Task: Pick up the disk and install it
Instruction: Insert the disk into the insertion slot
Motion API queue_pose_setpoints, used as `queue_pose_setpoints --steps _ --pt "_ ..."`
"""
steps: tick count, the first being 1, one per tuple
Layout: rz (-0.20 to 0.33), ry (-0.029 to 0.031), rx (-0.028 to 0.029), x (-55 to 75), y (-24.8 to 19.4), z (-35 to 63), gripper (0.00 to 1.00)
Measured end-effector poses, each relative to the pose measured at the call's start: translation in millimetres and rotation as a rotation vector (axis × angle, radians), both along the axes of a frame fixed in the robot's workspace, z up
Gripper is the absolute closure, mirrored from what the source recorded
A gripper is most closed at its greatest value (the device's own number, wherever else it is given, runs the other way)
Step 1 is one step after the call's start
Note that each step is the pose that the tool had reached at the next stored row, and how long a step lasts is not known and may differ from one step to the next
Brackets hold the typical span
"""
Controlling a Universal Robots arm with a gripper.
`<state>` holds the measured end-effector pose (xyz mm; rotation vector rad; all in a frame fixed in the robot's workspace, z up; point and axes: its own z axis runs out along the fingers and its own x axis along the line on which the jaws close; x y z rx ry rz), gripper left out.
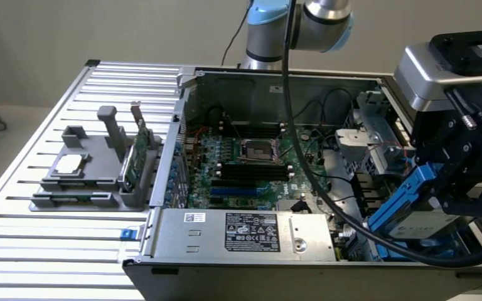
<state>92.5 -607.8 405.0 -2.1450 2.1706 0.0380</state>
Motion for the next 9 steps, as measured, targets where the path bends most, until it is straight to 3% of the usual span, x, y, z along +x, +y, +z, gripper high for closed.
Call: queue_pose_setpoints --steps 9 --pt "0.000 -0.0010 -0.0002 -0.1 0.8 -2.4 0.67"
